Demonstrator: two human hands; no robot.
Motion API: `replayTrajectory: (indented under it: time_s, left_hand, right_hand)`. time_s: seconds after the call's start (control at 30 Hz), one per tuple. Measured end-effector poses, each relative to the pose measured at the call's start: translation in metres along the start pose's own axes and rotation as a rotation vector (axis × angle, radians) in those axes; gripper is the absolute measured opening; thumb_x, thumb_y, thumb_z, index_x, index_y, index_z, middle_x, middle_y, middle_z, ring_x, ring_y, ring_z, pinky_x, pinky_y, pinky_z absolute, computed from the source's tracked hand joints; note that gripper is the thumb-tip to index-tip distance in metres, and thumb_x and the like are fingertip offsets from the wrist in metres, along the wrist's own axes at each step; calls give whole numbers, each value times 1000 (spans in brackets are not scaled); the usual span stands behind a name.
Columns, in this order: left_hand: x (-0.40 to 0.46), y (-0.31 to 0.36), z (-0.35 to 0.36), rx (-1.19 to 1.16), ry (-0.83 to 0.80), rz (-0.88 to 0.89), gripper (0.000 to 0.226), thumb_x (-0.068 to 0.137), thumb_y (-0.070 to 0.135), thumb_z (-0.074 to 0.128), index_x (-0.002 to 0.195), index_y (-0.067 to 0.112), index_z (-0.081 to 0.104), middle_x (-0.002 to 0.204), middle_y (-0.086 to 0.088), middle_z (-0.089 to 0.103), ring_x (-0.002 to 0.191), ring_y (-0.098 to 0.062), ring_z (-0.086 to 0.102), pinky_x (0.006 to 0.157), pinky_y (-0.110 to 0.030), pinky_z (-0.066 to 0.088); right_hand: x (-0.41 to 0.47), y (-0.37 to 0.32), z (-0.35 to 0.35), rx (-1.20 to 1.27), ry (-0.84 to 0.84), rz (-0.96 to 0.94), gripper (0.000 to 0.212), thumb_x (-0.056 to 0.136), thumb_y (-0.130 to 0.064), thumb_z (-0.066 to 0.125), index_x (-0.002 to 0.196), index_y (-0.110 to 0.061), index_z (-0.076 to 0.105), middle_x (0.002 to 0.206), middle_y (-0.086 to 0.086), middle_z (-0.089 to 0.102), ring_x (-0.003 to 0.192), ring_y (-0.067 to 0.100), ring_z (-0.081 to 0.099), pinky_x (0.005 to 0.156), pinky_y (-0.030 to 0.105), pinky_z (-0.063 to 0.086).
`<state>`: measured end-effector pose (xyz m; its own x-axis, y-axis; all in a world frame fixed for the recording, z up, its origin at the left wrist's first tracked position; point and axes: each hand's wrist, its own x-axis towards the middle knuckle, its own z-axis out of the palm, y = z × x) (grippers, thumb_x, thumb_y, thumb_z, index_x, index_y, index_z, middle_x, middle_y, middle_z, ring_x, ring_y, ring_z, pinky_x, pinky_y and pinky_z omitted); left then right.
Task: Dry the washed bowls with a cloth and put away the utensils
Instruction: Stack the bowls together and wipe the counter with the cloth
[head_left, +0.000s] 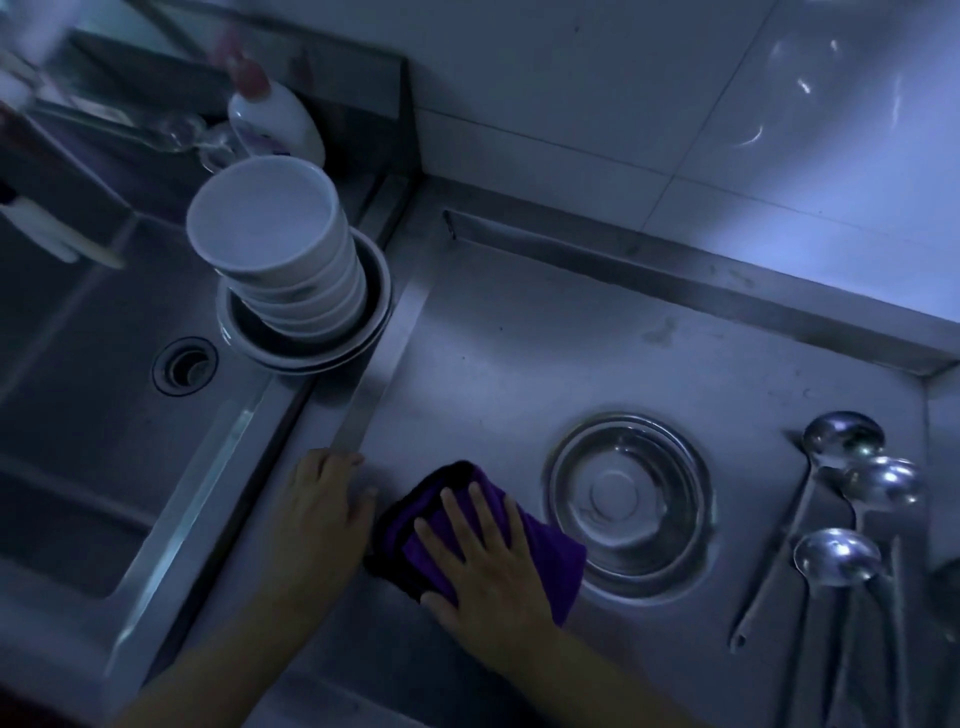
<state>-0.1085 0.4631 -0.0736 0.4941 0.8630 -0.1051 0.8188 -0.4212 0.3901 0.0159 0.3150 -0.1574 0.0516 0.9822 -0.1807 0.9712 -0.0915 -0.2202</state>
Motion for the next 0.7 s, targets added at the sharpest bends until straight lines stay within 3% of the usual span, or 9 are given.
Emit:
replayTrajectory:
  time_s: [0.1,0.2,0.27,0.33,0.43,0.5,0.57,0.63,0.7]
  left_hand:
    - [6,-5,-19,-101,93,-60,26,80,4,66,105,5,60,101,-11,57,90,-30,56,73,-38,45]
    - [24,-19,-36,-201,199,-235,30,87,19,58,115,12,55,110,-4,52,94,-22,53,77,-34,42]
    - [40,-31,-47,-242,293,-295,34,89,21,56,121,10,52,116,-8,51,96,-23,52,80,-33,39]
    - [61,-43,-57,-303,349,-332,36,90,18,54,122,2,51,121,-16,49,93,-20,49,81,-28,35]
    - [92,-60,-67,-318,375,-334,37,89,16,53,117,-7,51,116,-28,50,81,-15,38,73,-21,27]
    - [110,-67,-71,-379,353,-355,43,93,23,50,131,4,46,126,-20,47,87,-11,39,80,-23,29]
    - [126,-73,-72,-427,309,-348,48,94,30,47,138,12,40,132,-13,43,93,-18,48,84,-30,33]
    - [140,-79,-71,-432,253,-333,51,93,33,47,140,15,36,133,-13,41,100,-27,52,83,-34,35]
    - [151,-84,-69,-418,207,-335,52,91,31,50,139,17,36,127,-11,42,94,-27,51,78,-34,36]
  right_hand:
    - [-3,-2,-17,1,-7,-18,64,77,-67,47,134,-36,49,148,2,41,136,30,39,106,56,28]
    - [27,-4,-51,132,169,74,43,81,-56,49,111,-32,67,123,-3,63,108,21,61,93,40,43]
    - [57,-3,-74,258,333,128,32,86,-39,54,108,-23,70,114,0,67,99,20,63,87,36,44]
    - [89,-1,-94,483,394,208,27,92,-26,56,114,-16,68,114,3,67,100,20,61,88,31,43]
    - [138,0,-115,747,378,386,29,98,-28,49,124,-23,60,120,-6,60,97,2,53,87,17,37]
    - [171,-1,-125,907,360,494,32,99,-31,44,128,-24,56,125,-5,57,101,5,53,93,24,42]
    - [201,-5,-133,1039,335,578,34,99,-32,40,127,-20,55,125,3,57,104,18,59,94,39,47]
    - [223,-10,-137,1038,347,600,26,97,-30,38,105,-17,59,107,9,61,90,23,61,81,41,49]
    - [238,-15,-139,1007,398,608,23,96,-28,39,85,-14,54,89,12,62,77,27,59,68,40,45]
